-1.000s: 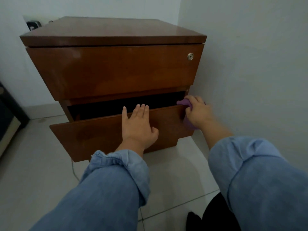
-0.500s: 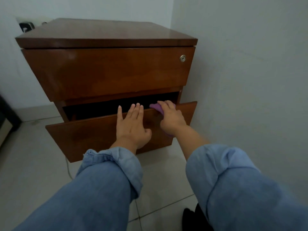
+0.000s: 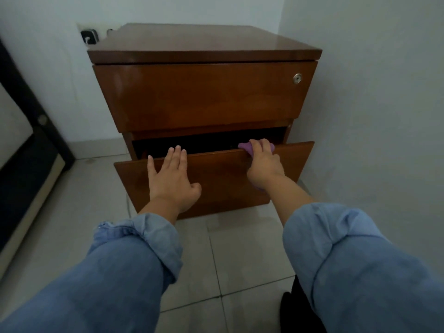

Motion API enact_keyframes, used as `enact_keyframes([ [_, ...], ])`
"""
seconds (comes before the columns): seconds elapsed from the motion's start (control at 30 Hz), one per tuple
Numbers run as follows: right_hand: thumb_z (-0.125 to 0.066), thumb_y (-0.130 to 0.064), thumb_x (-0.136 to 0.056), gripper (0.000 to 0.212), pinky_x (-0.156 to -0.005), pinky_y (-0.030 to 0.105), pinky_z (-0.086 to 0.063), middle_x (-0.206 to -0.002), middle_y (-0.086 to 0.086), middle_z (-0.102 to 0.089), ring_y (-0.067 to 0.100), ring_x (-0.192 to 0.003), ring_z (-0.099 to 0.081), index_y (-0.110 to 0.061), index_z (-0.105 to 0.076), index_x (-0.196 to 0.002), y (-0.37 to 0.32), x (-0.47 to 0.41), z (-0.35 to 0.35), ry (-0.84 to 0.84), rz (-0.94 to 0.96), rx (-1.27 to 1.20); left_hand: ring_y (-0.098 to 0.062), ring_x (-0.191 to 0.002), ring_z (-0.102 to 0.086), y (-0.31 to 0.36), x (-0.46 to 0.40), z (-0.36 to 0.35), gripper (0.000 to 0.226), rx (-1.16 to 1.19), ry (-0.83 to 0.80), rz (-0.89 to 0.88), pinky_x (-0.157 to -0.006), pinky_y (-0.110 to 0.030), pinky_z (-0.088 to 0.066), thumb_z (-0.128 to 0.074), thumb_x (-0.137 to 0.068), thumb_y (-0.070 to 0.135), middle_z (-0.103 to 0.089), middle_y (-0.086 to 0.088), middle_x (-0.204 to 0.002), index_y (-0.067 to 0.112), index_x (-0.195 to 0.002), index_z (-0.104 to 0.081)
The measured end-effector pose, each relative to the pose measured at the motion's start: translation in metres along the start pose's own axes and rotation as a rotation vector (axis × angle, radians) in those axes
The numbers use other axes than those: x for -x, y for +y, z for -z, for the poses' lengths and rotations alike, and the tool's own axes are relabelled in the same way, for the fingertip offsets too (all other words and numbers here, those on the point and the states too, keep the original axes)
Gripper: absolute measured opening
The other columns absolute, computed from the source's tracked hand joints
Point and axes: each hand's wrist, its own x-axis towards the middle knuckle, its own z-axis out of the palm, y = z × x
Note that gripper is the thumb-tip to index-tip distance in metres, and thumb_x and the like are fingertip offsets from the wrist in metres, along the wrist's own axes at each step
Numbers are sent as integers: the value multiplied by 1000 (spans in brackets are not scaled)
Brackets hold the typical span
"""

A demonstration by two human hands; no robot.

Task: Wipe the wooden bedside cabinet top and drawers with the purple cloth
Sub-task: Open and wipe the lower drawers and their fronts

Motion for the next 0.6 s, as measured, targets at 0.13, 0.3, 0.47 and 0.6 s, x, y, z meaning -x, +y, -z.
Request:
enact_keyframes([
  [0.13,-52,1,-79,84,-98,53,-43,-157,0,0,43,-132,-26,-28,-14,-148,-49,13,-24,-75,123,12,-14,-147,9,1,-3,-2,86,31,-6,15,-116,-55,9,-39,-84,52,4,1,-161,17,-152,0],
  [0.3,-50,5,-79,88,-97,56,-43,-157,0,6,43,-137,-17,-32,-9,-148,-58,12,-22,-155,145,27,-14,-147,4,-15,-1,2,80,4,38,7,-115,-51,11,-35,-86,48,-1,-1,-161,15,-152,-3],
  [0.47,-48,3,-83,83,-101,52,-40,-157,4,6,44,-137,-18,-31,-10,-148,-57,12,-23,-140,165,23,-19,-147,-2,-60,18,-1,77,13,91,188,-117,-52,3,-35,-86,41,-5,-6,-160,11,-151,-7],
  [0.6,-51,5,-79,85,-98,54,-42,-157,5,5,45,-135,-19,-28,-12,-147,-64,13,-25,-133,112,21,-17,-147,0,-81,23,-5,82,14,44,162,-116,-54,3,-38,-85,46,-2,-2,-161,15,-152,-3],
])
